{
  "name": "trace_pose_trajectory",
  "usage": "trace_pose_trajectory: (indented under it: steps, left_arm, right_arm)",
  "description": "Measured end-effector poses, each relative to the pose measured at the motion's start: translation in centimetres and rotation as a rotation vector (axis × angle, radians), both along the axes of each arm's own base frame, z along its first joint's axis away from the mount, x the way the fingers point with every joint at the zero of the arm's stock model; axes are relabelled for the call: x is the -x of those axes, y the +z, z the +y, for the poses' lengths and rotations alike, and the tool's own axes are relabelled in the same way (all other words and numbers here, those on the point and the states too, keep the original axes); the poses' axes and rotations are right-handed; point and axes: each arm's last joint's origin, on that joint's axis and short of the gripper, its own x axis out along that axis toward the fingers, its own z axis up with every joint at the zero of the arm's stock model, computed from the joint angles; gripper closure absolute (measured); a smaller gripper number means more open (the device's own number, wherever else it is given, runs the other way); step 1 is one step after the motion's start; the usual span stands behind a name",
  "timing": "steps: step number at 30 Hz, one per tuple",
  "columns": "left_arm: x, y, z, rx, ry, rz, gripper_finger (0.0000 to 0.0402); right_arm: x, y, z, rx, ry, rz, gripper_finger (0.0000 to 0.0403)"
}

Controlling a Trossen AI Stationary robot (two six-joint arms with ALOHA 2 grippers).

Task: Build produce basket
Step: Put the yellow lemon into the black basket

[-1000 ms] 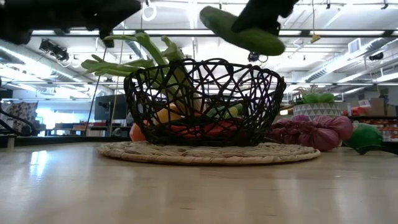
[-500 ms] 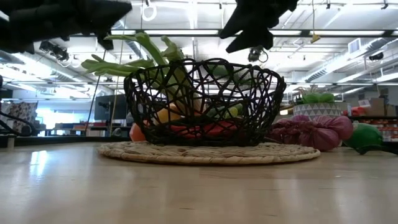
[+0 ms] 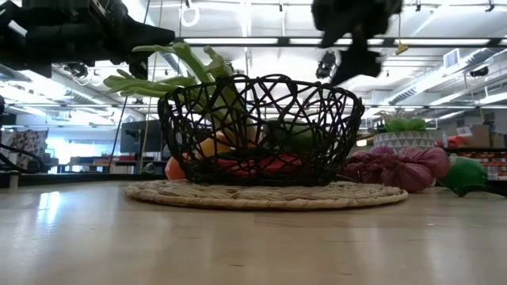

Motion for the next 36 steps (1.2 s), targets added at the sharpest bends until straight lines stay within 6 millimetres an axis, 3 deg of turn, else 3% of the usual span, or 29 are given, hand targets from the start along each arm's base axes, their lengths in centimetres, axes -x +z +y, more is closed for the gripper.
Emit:
trace_pose_trajectory:
  steps: [7, 13, 21, 28, 36]
  left_arm:
    - [0.0, 0.0, -0.1, 0.012, -0.034, 0.0, 0.0395]
    - [0.0, 0.0, -0.2, 0.046, -0.044, -0.003, 0.0395]
    - [0.0, 0.1, 0.0, 0.109, 0.027, -0.014, 0.0388]
    - [-0.1, 0.0, -0.4, 0.117, 0.017, -0.002, 0.035]
    - [0.0, 0.3, -0.7, 0.075, 0.062, -0.037, 0.0295]
  right_arm:
    - [1.6, 0.3, 3.1, -0.151, -0.038, 0.092, 0.0106]
    - [4.9, -1.1, 6.7, -0.143, -0.115, 0.38, 0.0107]
    - [9.1, -1.5, 11.2, -0.21, -0.399, 0.562, 0.0108]
    - [12.0, -2.3, 14.3, -0.179, -0.517, 0.622, 0.0108]
    - [12.6, -5.2, 17.1, -0.117, -0.545, 0.75, 0.0108]
